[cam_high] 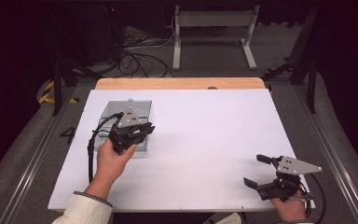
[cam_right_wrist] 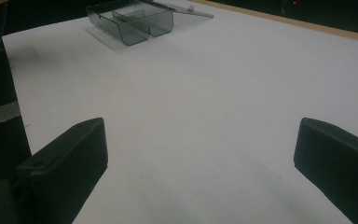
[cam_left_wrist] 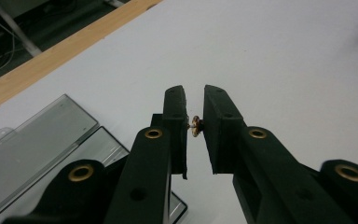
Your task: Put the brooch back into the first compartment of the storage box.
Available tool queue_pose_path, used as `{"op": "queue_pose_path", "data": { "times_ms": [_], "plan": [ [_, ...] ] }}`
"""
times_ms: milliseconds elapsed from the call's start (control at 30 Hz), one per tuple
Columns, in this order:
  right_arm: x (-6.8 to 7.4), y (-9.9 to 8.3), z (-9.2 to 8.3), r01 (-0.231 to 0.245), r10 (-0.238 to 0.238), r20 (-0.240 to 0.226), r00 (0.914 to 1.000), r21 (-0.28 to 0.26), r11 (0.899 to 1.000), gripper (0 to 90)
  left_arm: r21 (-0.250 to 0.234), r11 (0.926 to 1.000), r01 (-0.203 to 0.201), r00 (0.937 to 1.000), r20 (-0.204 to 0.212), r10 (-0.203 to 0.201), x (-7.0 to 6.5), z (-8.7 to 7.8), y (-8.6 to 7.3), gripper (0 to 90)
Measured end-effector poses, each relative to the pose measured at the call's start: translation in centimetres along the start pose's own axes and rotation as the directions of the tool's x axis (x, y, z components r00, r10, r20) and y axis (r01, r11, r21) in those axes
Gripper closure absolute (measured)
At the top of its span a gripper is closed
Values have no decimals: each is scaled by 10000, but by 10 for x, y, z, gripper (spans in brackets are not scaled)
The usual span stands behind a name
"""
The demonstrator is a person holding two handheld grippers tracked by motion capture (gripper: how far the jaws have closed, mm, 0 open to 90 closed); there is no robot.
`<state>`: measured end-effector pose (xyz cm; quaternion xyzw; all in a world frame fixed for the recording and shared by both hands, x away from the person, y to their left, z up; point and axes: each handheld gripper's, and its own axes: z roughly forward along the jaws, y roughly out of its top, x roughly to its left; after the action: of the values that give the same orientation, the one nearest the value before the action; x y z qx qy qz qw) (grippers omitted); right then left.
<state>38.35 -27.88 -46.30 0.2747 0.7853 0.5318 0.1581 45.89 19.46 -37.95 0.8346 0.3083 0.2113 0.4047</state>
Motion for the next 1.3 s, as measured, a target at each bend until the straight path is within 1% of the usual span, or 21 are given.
{"op": "queue_pose_path", "data": {
  "times_ms": [67,267,300,433,467,500,533,567,600,633,767,800,833,900,933,967,1000,1033,1200,1300],
  "plan": [
    [0,0,0,35,-35,3,10000,11,10000,34,15,10000,31,9999,-160,-31,5,-3,-2,795],
    [0,0,1,2,-2,-13,10000,27,10000,34,38,9992,386,9983,-439,-383,17,-10,-9,795],
    [0,0,1,0,0,-13,10000,28,10000,34,58,9993,377,9981,-500,-373,20,-11,-10,795],
    [0,0,1,-7,7,-15,10000,28,10000,34,105,9983,566,9956,-754,-556,27,-15,-14,795],
    [0,0,1,-9,9,-19,10000,29,10000,35,110,9984,560,9951,-828,-549,29,-16,-15,795],
    [0,0,1,-9,9,-19,10000,29,10000,35,114,9978,659,9939,-898,-647,31,-17,-16,795],
    [0,0,1,-8,8,-18,10000,31,10000,35,148,9979,636,9932,-982,-619,33,-18,-17,795],
    [0,0,1,-5,5,-15,10000,34,10000,35,108,9973,731,9921,-1030,-716,34,-19,-18,795],
    [0,0,1,-11,11,-15,10000,35,10000,34,156,9973,717,9918,-1074,-697,37,-20,-19,795],
    [0,0,1,18,-18,-25,10000,25,10000,34,156,9968,780,9902,-1176,-756,39,-21,-20,795],
    [0,0,1,19,-19,-29,10000,32,10000,34,164,9949,999,9859,-1364,-968,47,-25,-25,795],
    [0,0,1,20,-20,-28,10000,32,10000,34,163,9936,1117,9839,-1419,-1083,49,-25,-26,795],
    [0,0,1,-6,6,-20,10000,48,10000,34,188,9933,1142,9824,-1510,-1101,52,-26,-28,795],
    [0,0,1,-1,2,-17,10000,48,10000,35,233,9911,1310,9801,-1537,-1259,57,-27,-31,795],
    [0,0,1,3,-2,-20,10000,50,10000,34,208,9906,1349,9776,-1661,-1296,59,-28,-32,795],
    [0,0,1,17,-17,-21,10000,58,10000,35,220,9886,1490,9755,-1670,-1433,60,-28,-33,795],
    [0,0,1,19,-19,-21,10000,61,10000,34,236,9880,1526,9747,-1688,-1466,63,-29,-35,795],
    [0,0,2,22,-21,-21,10000,62,10000,34,214,9866,1616,9713,-1804,-1552,65,-30,-36,795],
    [0,0,1,4,-3,-21,10000,52,10000,34,250,9827,1832,9637,-2020,-1746,73,-32,-42,795],
    [0,0,1,3,-2,-28,10000,56,10000,34,284,9778,2076,9575,-2104,-1972,77,-32,-45,795]
  ]
}}
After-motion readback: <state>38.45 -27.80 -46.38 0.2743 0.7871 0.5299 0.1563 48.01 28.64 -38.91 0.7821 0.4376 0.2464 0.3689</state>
